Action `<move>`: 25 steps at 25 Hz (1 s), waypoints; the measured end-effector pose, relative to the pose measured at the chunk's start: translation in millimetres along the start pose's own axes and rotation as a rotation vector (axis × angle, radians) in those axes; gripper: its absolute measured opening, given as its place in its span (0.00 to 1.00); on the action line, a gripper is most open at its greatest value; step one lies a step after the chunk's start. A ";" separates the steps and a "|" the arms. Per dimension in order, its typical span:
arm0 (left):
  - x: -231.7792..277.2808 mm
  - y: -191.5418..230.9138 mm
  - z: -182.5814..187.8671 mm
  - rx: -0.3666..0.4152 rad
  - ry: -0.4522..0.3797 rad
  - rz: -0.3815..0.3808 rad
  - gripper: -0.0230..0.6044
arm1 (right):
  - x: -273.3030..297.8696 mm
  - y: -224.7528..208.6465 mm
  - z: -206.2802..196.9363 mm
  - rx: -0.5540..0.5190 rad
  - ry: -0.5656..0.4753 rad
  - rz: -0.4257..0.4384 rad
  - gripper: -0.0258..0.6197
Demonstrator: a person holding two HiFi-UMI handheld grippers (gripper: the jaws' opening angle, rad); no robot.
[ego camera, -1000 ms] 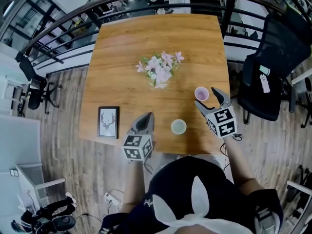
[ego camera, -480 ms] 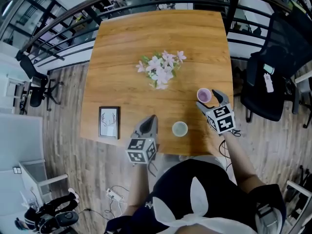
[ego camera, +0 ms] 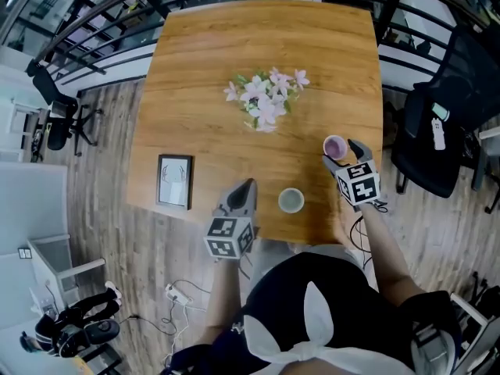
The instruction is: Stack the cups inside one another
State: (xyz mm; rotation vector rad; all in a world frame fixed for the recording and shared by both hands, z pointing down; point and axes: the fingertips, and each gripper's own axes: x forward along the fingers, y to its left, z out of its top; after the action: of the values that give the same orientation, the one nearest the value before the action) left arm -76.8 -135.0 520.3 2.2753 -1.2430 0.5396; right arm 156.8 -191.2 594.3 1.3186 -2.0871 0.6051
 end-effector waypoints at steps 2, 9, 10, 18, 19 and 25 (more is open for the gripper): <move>-1.7 2.4 -2.4 -0.009 0.005 0.008 0.06 | 5.7 0.2 -3.8 -0.016 0.020 -0.001 0.59; -1.3 2.6 -10.1 -0.029 0.019 0.010 0.06 | 24.4 -5.3 -19.1 -0.064 0.074 -0.040 0.59; -0.8 2.0 -11.5 -0.029 0.022 0.008 0.06 | 26.1 -6.5 -20.2 -0.064 0.078 -0.045 0.59; -2.0 -1.0 -20.5 -0.039 0.056 0.000 0.06 | 31.6 -8.5 -22.8 -0.060 0.098 -0.043 0.53; -2.4 -0.5 -20.9 -0.041 0.056 0.001 0.06 | 31.3 -8.5 -22.2 -0.061 0.098 -0.044 0.53; -5.1 3.5 -23.1 -0.049 0.057 0.006 0.06 | 29.8 -8.5 -20.6 -0.059 0.088 -0.050 0.53</move>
State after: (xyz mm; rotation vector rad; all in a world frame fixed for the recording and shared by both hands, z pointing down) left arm -84.9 -119.8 536.9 2.2011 -1.2228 0.5665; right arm 159.4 -200.5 630.3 1.2840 -1.9800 0.5654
